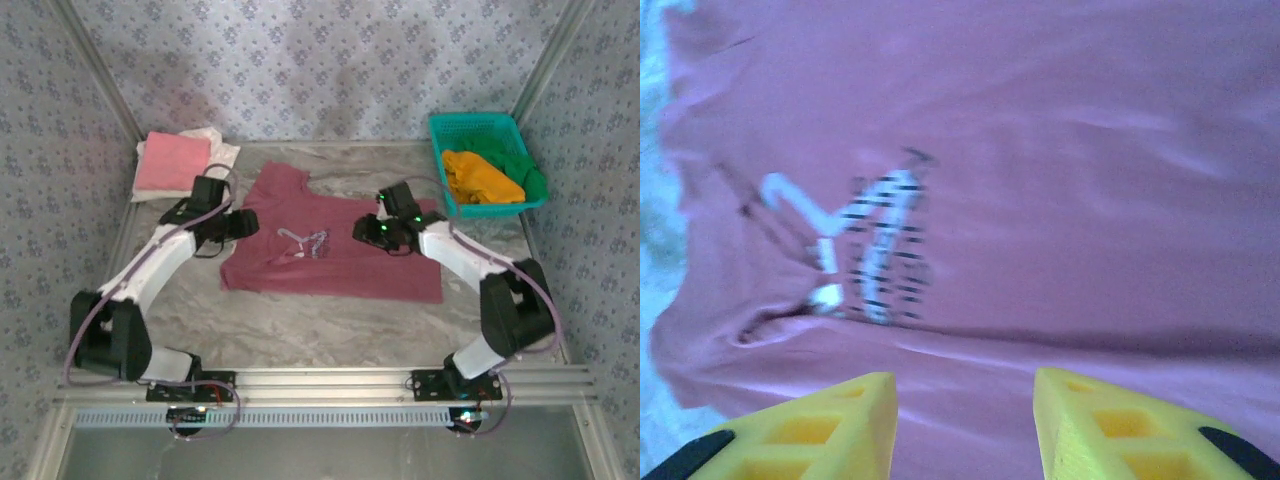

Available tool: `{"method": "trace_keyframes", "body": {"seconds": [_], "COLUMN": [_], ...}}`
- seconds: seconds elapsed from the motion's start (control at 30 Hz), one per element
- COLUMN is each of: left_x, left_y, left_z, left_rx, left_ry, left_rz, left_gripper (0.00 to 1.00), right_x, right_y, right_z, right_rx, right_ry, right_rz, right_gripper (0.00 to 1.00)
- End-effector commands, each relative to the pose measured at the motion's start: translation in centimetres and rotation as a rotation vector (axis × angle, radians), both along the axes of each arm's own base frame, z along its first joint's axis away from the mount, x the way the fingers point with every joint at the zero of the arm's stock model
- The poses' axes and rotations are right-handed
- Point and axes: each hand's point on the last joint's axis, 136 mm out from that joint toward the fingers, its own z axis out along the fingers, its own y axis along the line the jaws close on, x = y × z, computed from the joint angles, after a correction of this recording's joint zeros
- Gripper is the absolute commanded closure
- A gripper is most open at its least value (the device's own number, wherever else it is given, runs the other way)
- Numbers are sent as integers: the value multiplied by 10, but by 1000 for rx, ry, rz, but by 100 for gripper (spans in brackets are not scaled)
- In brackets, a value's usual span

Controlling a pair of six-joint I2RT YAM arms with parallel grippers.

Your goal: Fold and stack the t-shirts

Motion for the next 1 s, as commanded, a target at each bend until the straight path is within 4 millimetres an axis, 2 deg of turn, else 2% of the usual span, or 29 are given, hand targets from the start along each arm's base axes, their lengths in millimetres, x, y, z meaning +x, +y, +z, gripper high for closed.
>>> {"method": "trace_keyframes", "body": {"seconds": [0.0,0.2,0.33,0.4,0.6,0.83,0.9,0.97], "left_x": [6,20,28,34,46,48,48,48], "left_y": [-9,-11,-2,1,-2,-4,-4,-4], "left_z": [-26,-65,-86,-91,-103,-117,-117,-118], "left_rx": [49,73,76,69,65,55,52,53], "left_ry": [48,147,170,171,177,193,193,193], "left_rz": [-106,-136,-121,-112,-118,-113,-111,-110], "left_gripper": [37,37,36,37,37,53,61,74], "right_x": [-14,-1,6,10,15,9,10,9], "right_y": [53,122,142,148,168,182,184,184], "right_z": [-5,-16,-38,-48,-57,-71,-71,-71], "right_rx": [33,186,188,193,201,193,195,186], "right_ry": [40,146,203,231,259,303,305,306], "right_rz": [188,217,187,175,177,170,172,167], "right_gripper": [57,57,57,56,55,53,52,52]}}
